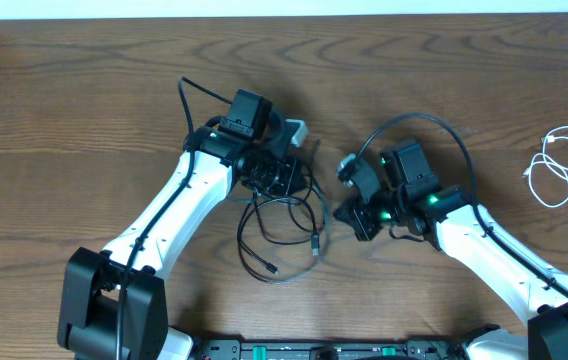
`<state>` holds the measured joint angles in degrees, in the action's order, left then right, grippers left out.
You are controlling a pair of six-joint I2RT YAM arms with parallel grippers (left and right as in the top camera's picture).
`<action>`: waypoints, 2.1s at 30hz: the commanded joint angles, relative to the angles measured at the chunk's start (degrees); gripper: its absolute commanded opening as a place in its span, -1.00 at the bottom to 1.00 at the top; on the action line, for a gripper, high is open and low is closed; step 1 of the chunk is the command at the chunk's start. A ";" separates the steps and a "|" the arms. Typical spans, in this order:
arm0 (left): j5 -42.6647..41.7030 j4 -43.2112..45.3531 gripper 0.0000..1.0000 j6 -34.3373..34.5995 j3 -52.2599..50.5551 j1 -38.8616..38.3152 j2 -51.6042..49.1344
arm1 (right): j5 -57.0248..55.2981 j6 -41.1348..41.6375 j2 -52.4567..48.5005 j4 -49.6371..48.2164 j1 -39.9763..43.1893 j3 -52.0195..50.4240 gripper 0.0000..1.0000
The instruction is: Untangle cables
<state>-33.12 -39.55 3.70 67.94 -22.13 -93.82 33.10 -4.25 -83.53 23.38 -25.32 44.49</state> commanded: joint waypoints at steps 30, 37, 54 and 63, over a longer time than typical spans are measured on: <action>-30.34 3.41 -0.85 -2.62 0.44 0.46 1.38 | 0.52 -1.60 0.26 -10.54 -0.28 -0.28 -0.43; -30.97 3.39 -0.85 -2.60 0.44 0.46 1.38 | 0.48 -1.60 0.26 -15.19 -0.31 -0.28 -0.39; -27.34 3.67 -0.85 -2.62 0.44 0.46 1.38 | 0.72 -0.50 0.26 -15.06 -0.66 -0.28 -0.98; -9.57 3.61 -0.85 -2.34 0.44 0.46 1.38 | -3.58 -0.55 0.26 -1.62 -0.66 -0.31 -0.98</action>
<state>-51.42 -36.01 2.50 67.94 -21.61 -93.82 32.08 -4.93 -83.53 18.41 -25.65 44.36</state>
